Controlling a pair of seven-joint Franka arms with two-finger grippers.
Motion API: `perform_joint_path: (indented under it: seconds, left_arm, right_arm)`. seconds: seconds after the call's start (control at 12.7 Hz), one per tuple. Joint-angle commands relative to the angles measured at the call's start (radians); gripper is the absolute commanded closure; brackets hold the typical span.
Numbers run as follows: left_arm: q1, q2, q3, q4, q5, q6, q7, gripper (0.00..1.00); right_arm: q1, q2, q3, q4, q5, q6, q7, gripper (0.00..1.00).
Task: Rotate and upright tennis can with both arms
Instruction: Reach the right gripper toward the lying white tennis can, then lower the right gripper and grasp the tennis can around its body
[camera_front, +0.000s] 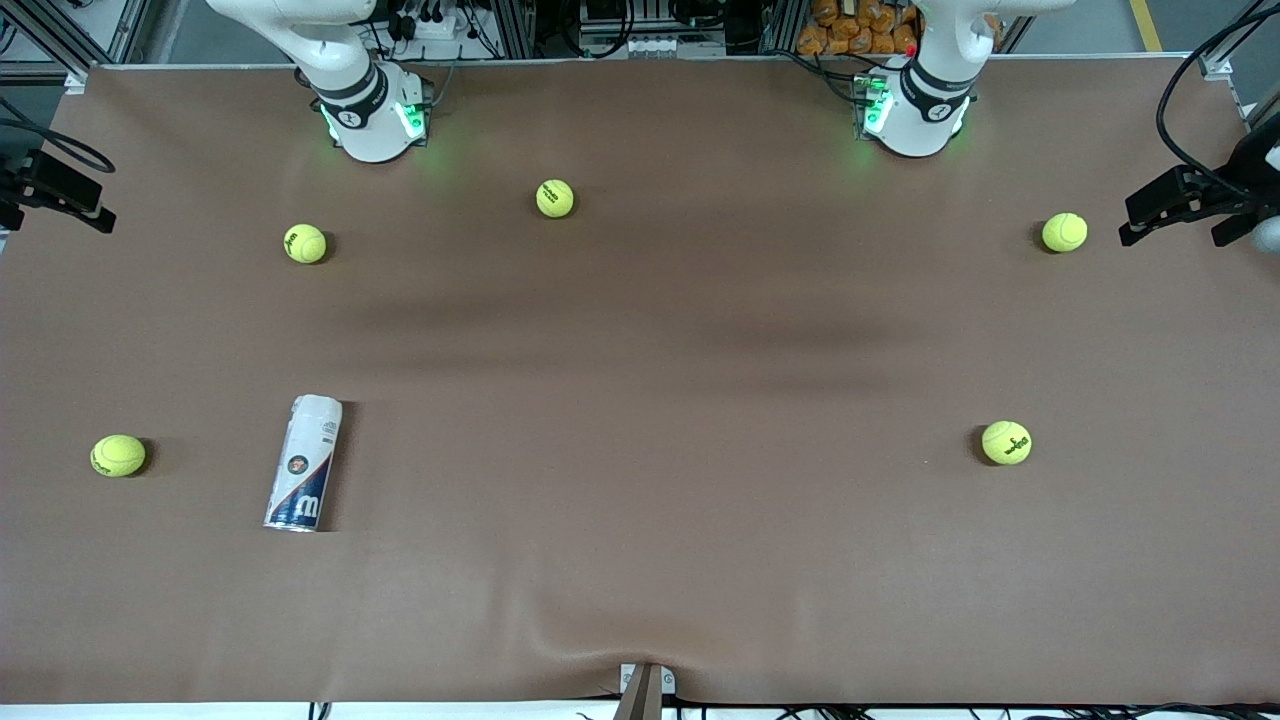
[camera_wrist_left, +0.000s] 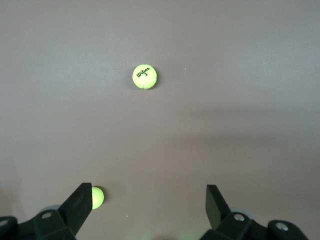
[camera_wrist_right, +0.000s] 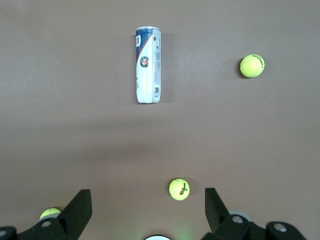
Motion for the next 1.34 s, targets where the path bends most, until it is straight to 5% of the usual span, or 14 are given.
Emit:
perform_joint_path:
  seconds: [0.0,0.79,1.26]
  left_arm:
    - [-0.006,-0.003,0.011,-0.005,-0.021,0.003,-0.003,0.00]
    - [-0.007,0.007,-0.026,-0.002,-0.021,-0.003,-0.045,0.00]
    - [-0.001,0.010,-0.040,-0.005,-0.015,-0.018,-0.051,0.00]
  right_arm:
    - [-0.016,-0.019,0.006,-0.028,0.013,0.000,-0.008,0.00]
    - [-0.015,0.016,0.008,-0.096,0.012,0.031,-0.014,0.00]
    - [-0.007,0.209,0.009,-0.091,0.010,0.202,-0.016,0.00]
